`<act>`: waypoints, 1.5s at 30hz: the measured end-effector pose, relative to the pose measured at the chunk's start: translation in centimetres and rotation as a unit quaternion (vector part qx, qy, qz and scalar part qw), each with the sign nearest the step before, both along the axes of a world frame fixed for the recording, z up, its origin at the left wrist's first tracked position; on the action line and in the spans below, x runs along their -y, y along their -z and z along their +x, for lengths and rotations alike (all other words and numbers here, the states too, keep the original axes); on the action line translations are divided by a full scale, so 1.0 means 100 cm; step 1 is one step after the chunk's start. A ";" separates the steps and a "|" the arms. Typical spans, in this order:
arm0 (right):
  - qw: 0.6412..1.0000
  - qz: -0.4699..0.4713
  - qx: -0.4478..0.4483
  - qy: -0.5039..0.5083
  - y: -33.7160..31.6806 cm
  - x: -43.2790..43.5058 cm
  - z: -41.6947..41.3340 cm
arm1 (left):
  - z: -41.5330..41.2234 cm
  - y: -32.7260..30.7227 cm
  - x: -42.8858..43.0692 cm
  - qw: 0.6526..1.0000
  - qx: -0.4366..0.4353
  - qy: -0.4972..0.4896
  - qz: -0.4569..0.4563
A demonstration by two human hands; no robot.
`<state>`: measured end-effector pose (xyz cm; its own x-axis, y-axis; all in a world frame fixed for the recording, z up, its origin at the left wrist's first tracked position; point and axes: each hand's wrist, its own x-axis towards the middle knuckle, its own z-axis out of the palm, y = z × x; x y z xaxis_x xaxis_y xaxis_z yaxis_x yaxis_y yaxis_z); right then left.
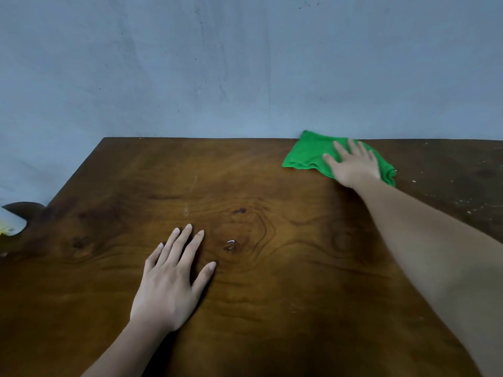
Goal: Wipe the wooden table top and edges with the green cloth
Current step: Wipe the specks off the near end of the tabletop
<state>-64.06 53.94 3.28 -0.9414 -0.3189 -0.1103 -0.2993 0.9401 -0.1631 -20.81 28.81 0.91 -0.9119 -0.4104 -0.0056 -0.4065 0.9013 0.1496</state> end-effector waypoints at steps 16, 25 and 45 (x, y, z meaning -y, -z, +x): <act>0.998 0.030 0.009 -0.052 0.009 0.163 0.096 | 0.001 -0.002 -0.001 1.000 -0.006 -0.002 0.012; 0.941 0.001 -0.001 -0.339 0.013 0.252 0.229 | 0.002 -0.005 -0.002 0.999 -0.021 -0.005 0.035; 0.992 -0.005 -0.007 -0.123 0.020 0.009 0.201 | 0.003 -0.013 -0.006 0.999 -0.026 -0.008 0.035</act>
